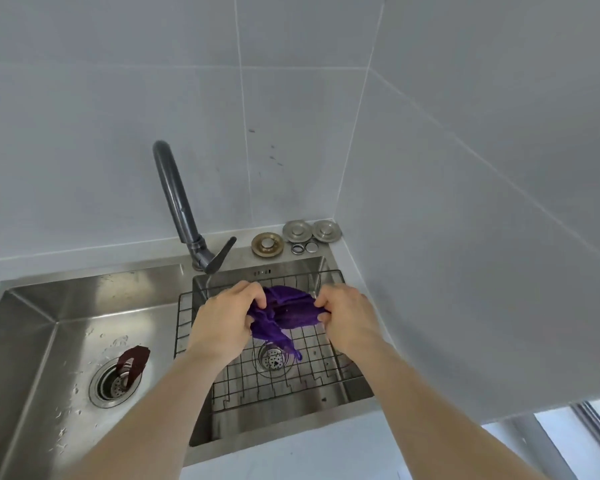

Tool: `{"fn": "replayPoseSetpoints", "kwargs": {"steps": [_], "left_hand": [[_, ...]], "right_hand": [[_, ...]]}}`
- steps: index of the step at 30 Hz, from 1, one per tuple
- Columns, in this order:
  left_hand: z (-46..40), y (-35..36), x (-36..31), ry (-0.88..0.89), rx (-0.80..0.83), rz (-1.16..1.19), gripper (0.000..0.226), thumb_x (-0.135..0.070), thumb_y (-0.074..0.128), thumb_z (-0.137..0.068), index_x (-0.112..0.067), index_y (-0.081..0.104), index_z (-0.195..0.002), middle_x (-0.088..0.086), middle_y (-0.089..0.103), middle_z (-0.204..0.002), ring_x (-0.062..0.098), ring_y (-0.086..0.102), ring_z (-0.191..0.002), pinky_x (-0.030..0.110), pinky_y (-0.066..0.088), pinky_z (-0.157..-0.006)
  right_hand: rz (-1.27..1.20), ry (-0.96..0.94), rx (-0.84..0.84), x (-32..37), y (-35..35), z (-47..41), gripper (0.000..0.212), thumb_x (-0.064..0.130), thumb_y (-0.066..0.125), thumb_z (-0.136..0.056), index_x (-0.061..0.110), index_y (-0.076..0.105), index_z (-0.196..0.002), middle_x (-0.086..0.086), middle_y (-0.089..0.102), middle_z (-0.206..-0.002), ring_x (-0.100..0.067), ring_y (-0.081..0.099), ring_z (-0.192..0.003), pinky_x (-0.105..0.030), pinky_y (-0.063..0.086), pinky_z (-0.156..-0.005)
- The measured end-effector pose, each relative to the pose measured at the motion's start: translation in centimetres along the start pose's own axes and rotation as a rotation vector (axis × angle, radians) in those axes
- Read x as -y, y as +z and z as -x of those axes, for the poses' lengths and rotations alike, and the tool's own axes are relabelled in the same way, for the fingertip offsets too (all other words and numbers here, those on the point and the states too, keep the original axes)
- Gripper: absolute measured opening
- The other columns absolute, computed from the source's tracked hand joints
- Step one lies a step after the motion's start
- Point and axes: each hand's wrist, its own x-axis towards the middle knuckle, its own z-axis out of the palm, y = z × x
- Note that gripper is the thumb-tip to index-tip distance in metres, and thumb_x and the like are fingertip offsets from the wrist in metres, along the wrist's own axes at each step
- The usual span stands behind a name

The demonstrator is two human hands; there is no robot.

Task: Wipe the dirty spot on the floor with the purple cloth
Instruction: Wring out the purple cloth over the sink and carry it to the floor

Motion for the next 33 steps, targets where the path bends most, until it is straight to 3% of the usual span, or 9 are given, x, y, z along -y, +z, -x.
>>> {"fn": "replayPoseSetpoints", "kwargs": {"steps": [3,8,12,17,26,30,33], "left_hand": [[0.9,-2.5,-3.8,0.021,-0.057,0.006,0.038,0.004,0.067,-0.082,-0.030,0.059,-0.099,-0.016,0.064,-0.103,0.020,0.065,-0.080,0.038,0.054,-0.071],[2.7,-6.5,-10.6,0.075,-0.158,-0.051,0.039,0.003,0.067,-0.082,-0.032,0.060,-0.098,-0.020,0.059,-0.100,0.019,0.065,-0.084,0.038,0.055,-0.072],[5.4,-8.5,-14.9,0.068,-0.212,-0.112,0.037,0.000,0.068,-0.084,-0.033,0.060,-0.098,-0.018,0.063,-0.105,0.018,0.065,-0.089,0.041,0.057,-0.080],[8.6,-9.7,-17.9,0.047,-0.247,-0.145,0.039,-0.002,0.070,-0.084,-0.037,0.058,-0.095,-0.018,0.063,-0.103,0.018,0.063,-0.086,0.042,0.058,-0.079],[13.3,-10.5,-20.1,0.075,-0.283,-0.127,0.039,-0.001,0.071,-0.084,-0.036,0.060,-0.096,-0.021,0.060,-0.102,0.016,0.061,-0.086,0.039,0.055,-0.078],[15.8,-10.4,-19.0,0.099,-0.305,-0.099,0.037,-0.001,0.071,-0.084,-0.034,0.062,-0.097,-0.021,0.057,-0.099,0.012,0.054,-0.079,0.030,0.044,-0.070],[18.5,-10.1,-17.5,0.101,-0.293,-0.063,0.037,-0.001,0.072,-0.084,-0.035,0.062,-0.097,-0.020,0.064,-0.104,0.014,0.059,-0.085,0.035,0.052,-0.078]], "right_hand": [[-0.045,-0.045,-0.074,-0.2,-3.8,2.0,0.022,0.001,0.066,-0.086,0.019,0.063,-0.098,-0.001,0.064,-0.106,-0.028,0.062,-0.091,-0.039,0.052,-0.078],[-0.055,-0.103,-0.110,-1.1,-9.3,5.6,0.028,0.006,0.063,-0.088,0.026,0.044,-0.091,0.001,0.064,-0.106,-0.022,0.057,-0.083,-0.032,0.042,-0.070],[-0.075,-0.154,-0.108,-1.6,-12.6,8.2,0.017,0.010,0.062,-0.090,0.020,0.052,-0.100,0.000,0.066,-0.102,-0.022,0.057,-0.084,-0.031,0.041,-0.070],[-0.104,-0.194,-0.119,-1.8,-15.0,11.5,0.017,0.010,0.061,-0.089,0.019,0.055,-0.102,-0.001,0.067,-0.102,-0.027,0.063,-0.091,-0.036,0.050,-0.074],[-0.086,-0.211,-0.205,-1.0,-16.5,16.7,0.022,0.005,0.060,-0.084,0.020,0.049,-0.095,0.000,0.065,-0.099,-0.028,0.058,-0.081,-0.033,0.041,-0.065],[-0.051,-0.206,-0.250,0.1,-15.7,19.5,0.023,0.003,0.059,-0.082,0.017,0.052,-0.099,-0.001,0.065,-0.095,-0.030,0.056,-0.077,-0.033,0.038,-0.063],[-0.021,-0.192,-0.259,1.3,-14.3,21.7,0.022,0.003,0.059,-0.085,0.017,0.053,-0.100,0.001,0.063,-0.088,-0.031,0.055,-0.074,-0.033,0.037,-0.061]]}}
